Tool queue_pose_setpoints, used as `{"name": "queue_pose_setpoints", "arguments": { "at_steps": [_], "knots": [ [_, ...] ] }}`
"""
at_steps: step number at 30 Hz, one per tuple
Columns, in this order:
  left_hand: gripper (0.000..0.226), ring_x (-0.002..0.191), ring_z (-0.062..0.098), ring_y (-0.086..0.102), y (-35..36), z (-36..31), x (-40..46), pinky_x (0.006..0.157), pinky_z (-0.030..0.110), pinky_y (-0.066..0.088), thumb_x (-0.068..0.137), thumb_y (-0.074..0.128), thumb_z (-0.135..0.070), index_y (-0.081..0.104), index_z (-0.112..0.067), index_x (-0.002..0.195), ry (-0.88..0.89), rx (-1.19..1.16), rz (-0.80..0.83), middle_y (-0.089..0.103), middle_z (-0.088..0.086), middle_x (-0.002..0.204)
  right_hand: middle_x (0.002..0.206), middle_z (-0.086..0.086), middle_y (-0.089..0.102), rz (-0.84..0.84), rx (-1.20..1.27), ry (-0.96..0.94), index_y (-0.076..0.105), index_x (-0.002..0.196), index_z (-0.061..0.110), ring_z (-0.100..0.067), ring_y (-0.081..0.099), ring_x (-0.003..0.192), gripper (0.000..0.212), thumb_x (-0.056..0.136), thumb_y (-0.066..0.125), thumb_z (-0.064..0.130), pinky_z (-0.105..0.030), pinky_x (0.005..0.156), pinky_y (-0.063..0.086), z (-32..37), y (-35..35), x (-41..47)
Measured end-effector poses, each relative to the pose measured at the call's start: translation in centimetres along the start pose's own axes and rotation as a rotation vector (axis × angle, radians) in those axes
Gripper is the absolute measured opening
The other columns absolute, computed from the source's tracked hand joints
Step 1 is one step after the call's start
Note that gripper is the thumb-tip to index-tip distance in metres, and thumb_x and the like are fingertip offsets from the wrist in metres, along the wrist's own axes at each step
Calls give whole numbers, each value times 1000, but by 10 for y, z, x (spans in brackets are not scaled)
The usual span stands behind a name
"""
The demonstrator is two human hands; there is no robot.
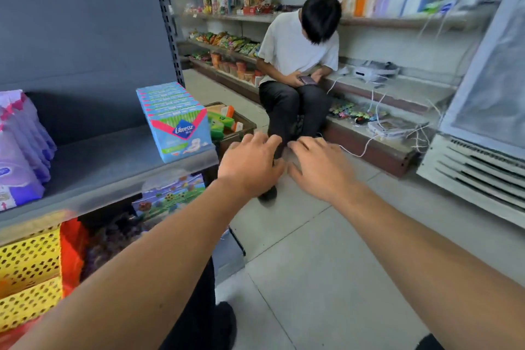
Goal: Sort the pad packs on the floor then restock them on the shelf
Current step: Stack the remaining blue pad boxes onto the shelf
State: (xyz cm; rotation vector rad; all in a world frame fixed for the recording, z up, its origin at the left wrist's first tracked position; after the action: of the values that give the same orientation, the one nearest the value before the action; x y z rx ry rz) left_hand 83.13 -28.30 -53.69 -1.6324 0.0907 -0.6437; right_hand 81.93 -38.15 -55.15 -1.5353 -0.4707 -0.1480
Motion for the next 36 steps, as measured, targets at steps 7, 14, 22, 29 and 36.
{"name": "queue_pose_setpoints", "arguments": {
  "at_steps": [7, 14, 22, 29, 36],
  "knots": [
    [47, 125, 27, 45, 68, -150, 17, 96, 44, 41, 96, 42, -44, 40, -24, 138, 294, -68, 188, 48, 5, 136, 137, -2, 49, 168, -102, 383, 46, 137, 22, -25, 45, 124, 45, 97, 37, 43, -43, 96, 41, -127, 13, -118],
    [41, 115, 26, 51, 156, -312, -4, 89, 41, 43, 96, 44, -40, 47, -20, 132, 559, -259, 367, 52, 4, 128, 142, -7, 44, 314, -71, 866, 41, 142, 19, -30, 44, 125, 46, 100, 38, 38, -44, 95, 43, -250, 45, -279],
    [39, 117, 26, 52, 334, -439, -56, 86, 33, 40, 95, 47, -36, 47, -23, 132, 550, -390, 771, 52, 5, 127, 137, -11, 49, 414, 190, 1379, 46, 135, 15, -32, 50, 123, 42, 97, 47, 32, -41, 97, 44, -330, 162, -473],
    [36, 117, 27, 52, 466, -509, -104, 89, 37, 43, 97, 46, -32, 47, -21, 131, 543, -393, 922, 52, 6, 128, 130, -18, 45, 425, 302, 1706, 40, 136, 12, -38, 47, 119, 56, 90, 60, 38, -45, 94, 46, -385, 277, -597],
    [33, 111, 23, 54, 518, -547, -120, 82, 37, 46, 96, 45, -27, 48, -22, 128, 499, -468, 880, 55, 2, 121, 158, -15, 4, 438, 265, 1823, 11, 152, 27, -38, 10, 144, 102, 76, 70, 59, -51, 107, 35, -408, 357, -638]
  ]
}}
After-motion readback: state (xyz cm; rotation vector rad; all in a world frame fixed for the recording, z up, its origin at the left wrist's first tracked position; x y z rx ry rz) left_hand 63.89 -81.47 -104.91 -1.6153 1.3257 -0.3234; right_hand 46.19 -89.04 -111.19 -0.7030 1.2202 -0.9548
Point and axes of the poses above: each hand's wrist, its own x-axis towards the middle knuckle, its own y-axis out of the palm, z = x × y, the point moved 10 cm from there along x, towards the middle knuckle
